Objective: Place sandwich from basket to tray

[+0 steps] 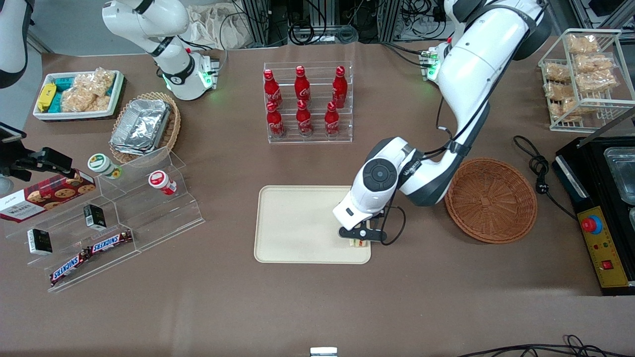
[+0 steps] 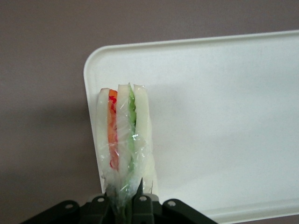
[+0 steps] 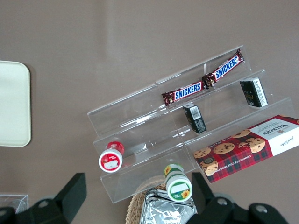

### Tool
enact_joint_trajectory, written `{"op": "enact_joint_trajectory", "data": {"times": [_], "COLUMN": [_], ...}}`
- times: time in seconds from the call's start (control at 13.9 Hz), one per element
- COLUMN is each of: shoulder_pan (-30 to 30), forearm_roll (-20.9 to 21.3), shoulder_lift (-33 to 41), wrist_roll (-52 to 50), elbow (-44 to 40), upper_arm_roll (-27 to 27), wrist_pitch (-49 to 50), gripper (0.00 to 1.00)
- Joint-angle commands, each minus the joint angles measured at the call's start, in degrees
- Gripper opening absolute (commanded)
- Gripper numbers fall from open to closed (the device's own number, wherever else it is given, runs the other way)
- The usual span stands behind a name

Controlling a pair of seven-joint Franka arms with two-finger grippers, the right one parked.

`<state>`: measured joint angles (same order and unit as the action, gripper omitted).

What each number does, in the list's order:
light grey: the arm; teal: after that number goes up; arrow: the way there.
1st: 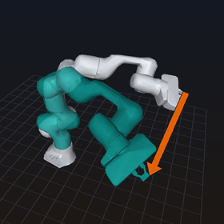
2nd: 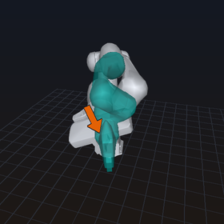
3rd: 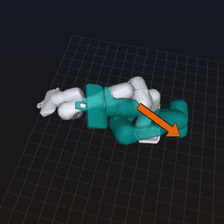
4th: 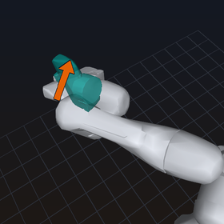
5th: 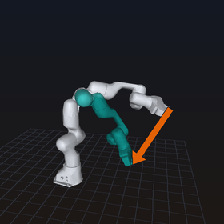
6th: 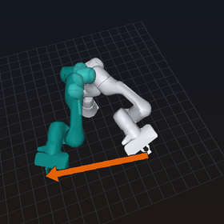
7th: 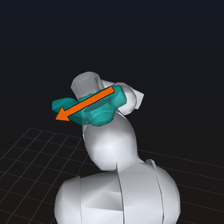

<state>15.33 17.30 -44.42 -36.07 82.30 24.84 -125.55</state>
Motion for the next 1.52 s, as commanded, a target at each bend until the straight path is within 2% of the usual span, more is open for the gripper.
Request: {"op": "enact_joint_trajectory", "data": {"times": [0.0, 0.07, 0.22, 0.29, 0.43, 0.58, 1.08, 1.3, 1.44], "shoulder_pan": [1.3, 1.3, 1.1, 1.2, 0.9, -0.4, -10.4, -14.0, -17.9], "forearm_roll": [2.5, 2.6, 2.5, 2.6, 2.6, 2.0, 1.4, 1.5, 0.9], "shoulder_lift": [-2.9, -3.0, -2.7, -2.4, -0.9, 5.0, 23.0, 27.1, 27.3], "wrist_roll": [-0.6, -0.6, -1.5, -3.8, -6.6, -5.9, 8.3, 15.8, 16.4], "elbow": [-1.6, -1.6, -1.6, -1.6, -2.4, -2.6, -2.2, -2.1, -2.4], "upper_arm_roll": [-0.4, -0.4, -0.4, -0.4, -0.4, -0.3, -0.3, -0.4, -0.2], "wrist_pitch": [-2.2, -2.4, -2.3, -2.2, -0.5, 6.9, 28.0, 34.8, 35.5], "gripper": [0.38, 0.48, 0.94, 0.99, 0.99, 0.99, 0.99, 0.99, 0.99]}}
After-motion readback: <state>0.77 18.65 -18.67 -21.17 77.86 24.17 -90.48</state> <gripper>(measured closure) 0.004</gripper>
